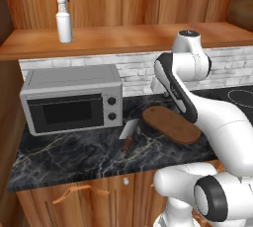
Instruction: Move the cutting board and knife to the sink. Then move spray from the cabinet to the counter.
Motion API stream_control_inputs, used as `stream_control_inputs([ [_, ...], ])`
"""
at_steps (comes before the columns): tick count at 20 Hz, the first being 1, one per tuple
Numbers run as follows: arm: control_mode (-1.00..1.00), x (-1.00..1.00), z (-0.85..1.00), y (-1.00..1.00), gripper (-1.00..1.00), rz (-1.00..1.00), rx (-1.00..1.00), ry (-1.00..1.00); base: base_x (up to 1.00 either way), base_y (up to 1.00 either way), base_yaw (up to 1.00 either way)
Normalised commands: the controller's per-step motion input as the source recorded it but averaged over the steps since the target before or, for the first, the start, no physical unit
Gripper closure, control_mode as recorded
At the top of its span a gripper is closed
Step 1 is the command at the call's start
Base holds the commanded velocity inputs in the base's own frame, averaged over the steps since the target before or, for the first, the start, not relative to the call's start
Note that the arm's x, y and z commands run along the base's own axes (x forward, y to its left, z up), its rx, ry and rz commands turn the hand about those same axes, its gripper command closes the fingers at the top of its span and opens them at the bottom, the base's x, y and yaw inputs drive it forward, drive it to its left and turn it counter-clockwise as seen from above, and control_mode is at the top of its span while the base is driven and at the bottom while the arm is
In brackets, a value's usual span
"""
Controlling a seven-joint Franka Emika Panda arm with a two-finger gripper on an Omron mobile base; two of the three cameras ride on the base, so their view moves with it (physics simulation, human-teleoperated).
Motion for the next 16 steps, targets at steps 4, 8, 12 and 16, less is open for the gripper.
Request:
stream_control_inputs([
  [4,-1.00,-0.06,-0.04,-0.01,-1.00,0.00,0.00,0.00,0.00,0.00,0.00],
  [8,-1.00,-0.15,-0.11,-0.05,-1.00,0.00,0.00,0.00,0.00,0.00,0.00],
  [12,-1.00,-0.14,-0.11,-0.06,-1.00,0.00,0.00,0.00,0.00,0.00,0.00],
  [16,-1.00,-0.07,-0.13,-0.04,-1.00,0.00,0.00,0.00,0.00,0.00,0.00],
])
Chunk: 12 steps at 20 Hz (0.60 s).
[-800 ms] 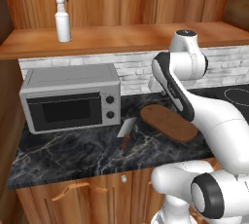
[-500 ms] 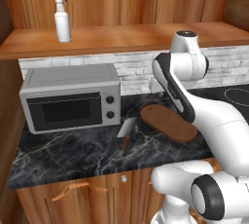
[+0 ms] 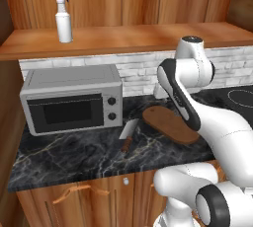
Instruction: Move the cutting board and knife to the sink. Then move spray from the cabinet to the counter.
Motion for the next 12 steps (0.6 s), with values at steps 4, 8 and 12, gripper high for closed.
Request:
stream_control_inputs([
  [4,-1.00,0.00,-0.20,-0.03,-1.00,0.03,0.00,-0.03,0.00,0.00,0.00],
  [8,-1.00,0.00,-0.35,-0.01,-1.00,0.06,0.00,-0.18,0.00,0.00,0.00],
  [12,-1.00,0.00,-0.36,-0.02,-1.00,0.02,0.00,-0.18,0.00,0.00,0.00],
])
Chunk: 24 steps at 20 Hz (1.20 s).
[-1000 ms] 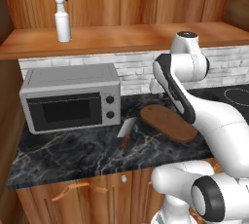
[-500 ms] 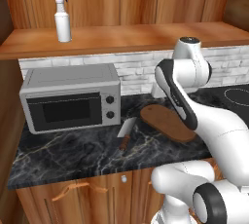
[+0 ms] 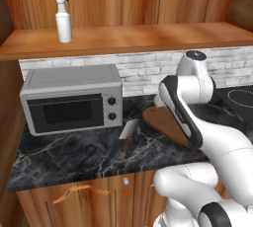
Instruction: Move the cutting board and knife to the sink. Then move spray from the cabinet to the counter.
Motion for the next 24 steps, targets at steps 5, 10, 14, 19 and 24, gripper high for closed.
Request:
stream_control_inputs([
  [5,-1.00,0.10,-0.20,-0.12,-1.00,0.00,0.00,-0.07,0.00,0.00,0.00],
  [10,-1.00,0.25,-0.07,-0.16,-1.00,0.00,0.00,0.00,0.00,0.00,0.00],
  [14,-1.00,0.29,-0.06,-0.09,-1.00,0.00,0.00,0.00,0.00,0.00,0.00],
  [19,-1.00,0.16,-0.09,-0.05,-1.00,0.01,0.03,-0.07,0.00,0.00,0.00],
  [24,-1.00,0.22,-0.11,-0.06,-1.00,0.00,0.08,-0.07,0.00,0.00,0.00],
])
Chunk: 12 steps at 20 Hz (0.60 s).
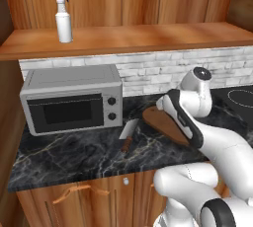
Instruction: Move the cutting board and knife to the sink. Then move spray from the cabinet to the counter.
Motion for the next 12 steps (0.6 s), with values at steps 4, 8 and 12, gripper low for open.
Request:
stream_control_inputs([
  [4,-1.00,0.23,-0.18,-0.01,-1.00,0.00,0.08,-0.06,0.00,0.00,0.00],
  [8,-1.00,0.24,-0.11,-0.04,-1.00,0.00,0.05,0.00,0.00,0.00,0.00],
  [12,-1.00,0.19,-0.05,-0.04,-1.00,0.00,0.02,0.00,0.00,0.00,0.00],
])
